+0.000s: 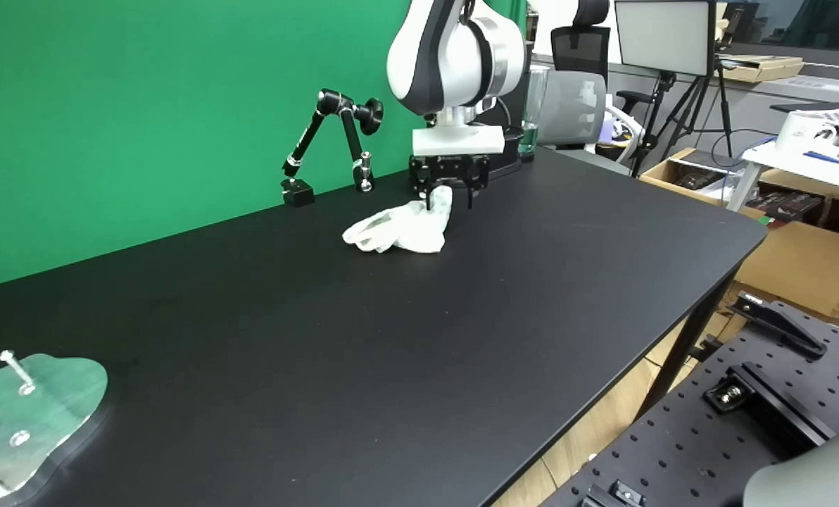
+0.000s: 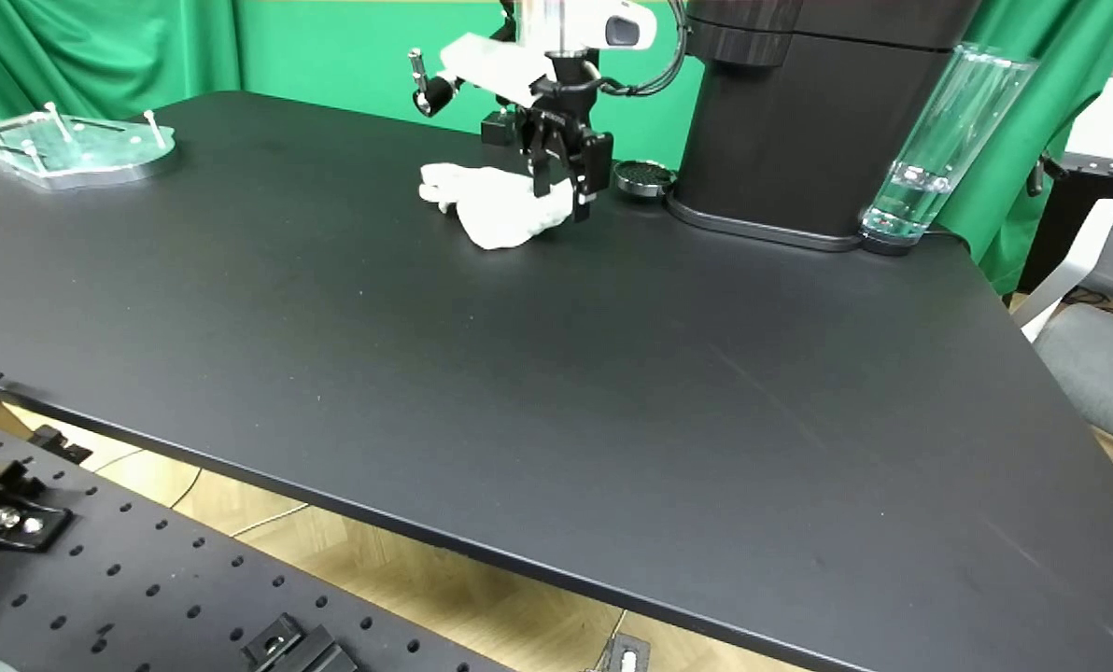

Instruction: Hang the cloth on the object

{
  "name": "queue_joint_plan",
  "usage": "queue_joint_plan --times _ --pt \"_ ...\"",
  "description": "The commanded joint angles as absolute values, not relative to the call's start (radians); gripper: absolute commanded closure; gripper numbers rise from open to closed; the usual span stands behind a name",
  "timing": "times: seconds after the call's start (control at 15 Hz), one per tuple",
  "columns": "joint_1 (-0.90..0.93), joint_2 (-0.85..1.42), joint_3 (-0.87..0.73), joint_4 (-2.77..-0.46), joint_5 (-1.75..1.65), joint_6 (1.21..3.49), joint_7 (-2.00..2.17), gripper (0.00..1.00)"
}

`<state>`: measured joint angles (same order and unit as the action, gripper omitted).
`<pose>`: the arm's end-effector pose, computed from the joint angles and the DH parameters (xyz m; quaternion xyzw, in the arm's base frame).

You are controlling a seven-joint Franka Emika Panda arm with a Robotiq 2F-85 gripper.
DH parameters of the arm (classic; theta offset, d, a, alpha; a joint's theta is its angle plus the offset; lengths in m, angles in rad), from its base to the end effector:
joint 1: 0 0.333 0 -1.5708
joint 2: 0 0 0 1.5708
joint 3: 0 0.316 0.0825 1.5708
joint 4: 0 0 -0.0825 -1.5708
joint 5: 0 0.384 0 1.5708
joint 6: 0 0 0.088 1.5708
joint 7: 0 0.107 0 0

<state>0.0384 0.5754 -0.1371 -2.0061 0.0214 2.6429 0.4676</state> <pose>0.6074 -0.0593 0.1734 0.9600 -0.2763 0.0387 0.0247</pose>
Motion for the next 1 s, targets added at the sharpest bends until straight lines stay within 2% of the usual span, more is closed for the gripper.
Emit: queue_joint_plan --times 0.0,0.47,0.53,0.8,0.87,0.93 --pt "0.052 0.599 -0.16 -1.964 0.047 2.637 0.49 0.49" --pt "0.051 0.604 -0.16 -1.95 0.068 2.63 0.485 0.97" --pt "0.05 0.605 -0.158 -1.951 0.074 2.628 0.483 0.99" --pt "0.05 0.613 -0.151 -1.953 0.085 2.622 0.477 1.0" --pt "0.046 0.613 -0.145 -1.953 0.089 2.614 0.467 0.74" --pt "0.046 0.614 -0.144 -1.954 0.091 2.61 0.464 0.74"
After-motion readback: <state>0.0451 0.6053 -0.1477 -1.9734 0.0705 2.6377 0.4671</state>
